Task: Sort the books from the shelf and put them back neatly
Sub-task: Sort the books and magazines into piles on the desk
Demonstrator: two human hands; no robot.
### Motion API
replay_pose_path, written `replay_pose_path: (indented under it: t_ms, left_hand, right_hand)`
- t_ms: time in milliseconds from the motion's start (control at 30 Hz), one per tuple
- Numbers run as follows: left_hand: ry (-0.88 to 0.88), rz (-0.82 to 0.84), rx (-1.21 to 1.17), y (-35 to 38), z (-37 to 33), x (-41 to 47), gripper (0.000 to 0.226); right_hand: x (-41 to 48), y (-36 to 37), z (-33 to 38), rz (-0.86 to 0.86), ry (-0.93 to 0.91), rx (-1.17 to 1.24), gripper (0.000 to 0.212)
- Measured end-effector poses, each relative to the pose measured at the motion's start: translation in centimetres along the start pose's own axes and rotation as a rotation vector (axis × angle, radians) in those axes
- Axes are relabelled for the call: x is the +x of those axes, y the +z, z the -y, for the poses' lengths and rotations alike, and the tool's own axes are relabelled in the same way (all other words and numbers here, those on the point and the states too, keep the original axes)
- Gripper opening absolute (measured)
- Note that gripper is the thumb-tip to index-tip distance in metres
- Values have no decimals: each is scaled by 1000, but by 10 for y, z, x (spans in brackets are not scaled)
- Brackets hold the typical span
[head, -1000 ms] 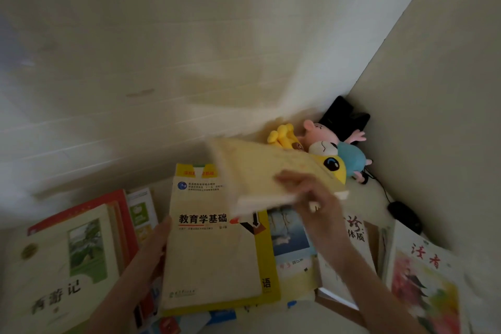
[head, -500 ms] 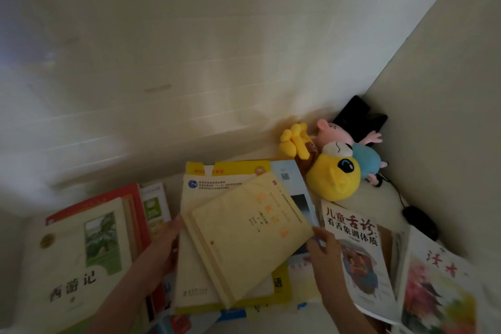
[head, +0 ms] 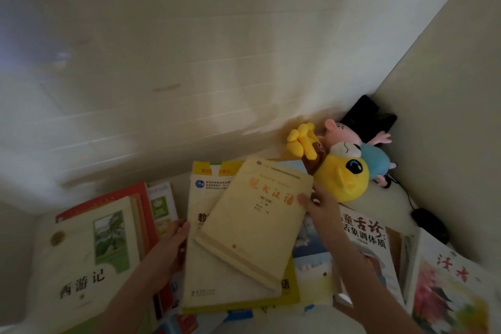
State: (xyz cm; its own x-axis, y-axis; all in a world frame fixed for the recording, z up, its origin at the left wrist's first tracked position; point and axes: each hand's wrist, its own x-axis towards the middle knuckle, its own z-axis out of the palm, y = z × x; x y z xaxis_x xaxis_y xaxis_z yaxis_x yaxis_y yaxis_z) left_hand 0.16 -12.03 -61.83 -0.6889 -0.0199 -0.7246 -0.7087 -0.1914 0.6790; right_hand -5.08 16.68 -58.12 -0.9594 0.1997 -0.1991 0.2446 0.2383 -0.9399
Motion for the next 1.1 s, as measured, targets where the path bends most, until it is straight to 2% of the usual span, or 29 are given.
replay_pose_path:
  t_ms: [167, 267, 433, 533, 600, 667, 767, 833, 900, 933, 1000, 1100]
  left_hand:
    - [-1, 7, 18, -1, 0, -1, 25]
    - [-6, -12, 38, 0, 0, 0, 30]
    - [-5, -23, 20, 0, 3, 2, 23]
    - [23, -126, 22, 7, -4, 4, 22]
    - [18, -151, -41, 10, -6, 4, 38]
    - [-24, -43, 18, 8, -4, -2, 57]
    - [-30, 49, 209, -1, 1, -6, 117]
    - [-28, 57, 214, -2, 1, -6, 142]
    - [-31, 42, 181, -3, 0, -3, 149]
    - [-28, 39, 169, -2, -1, -5, 150]
    - [-10, 28, 161, 0, -2, -7, 145]
    - [-12, 25, 124, 6, -4, -11, 109]
  right_hand:
    - [22, 31, 13, 248, 14, -203, 27]
    - [16, 52, 11, 250, -10, -245, 27]
    - [16, 57, 11, 242, 21, -278, 30]
    - [12, 61, 9, 213, 37, -252, 29]
    - [8, 65, 8, 188, 30, -269, 31]
    - [6, 59, 1, 128, 3, -342, 40]
    - [8, 19, -14, -77, -49, -482, 50]
    - [11, -18, -29, -145, 87, -533, 59]
    - [12, -38, -38, -36, 327, -465, 62]
    - [12, -41, -42, 60, 398, -459, 54]
    - [12, -42, -47, 150, 394, -550, 33]
    - [10, -43, -49, 89, 269, -616, 40]
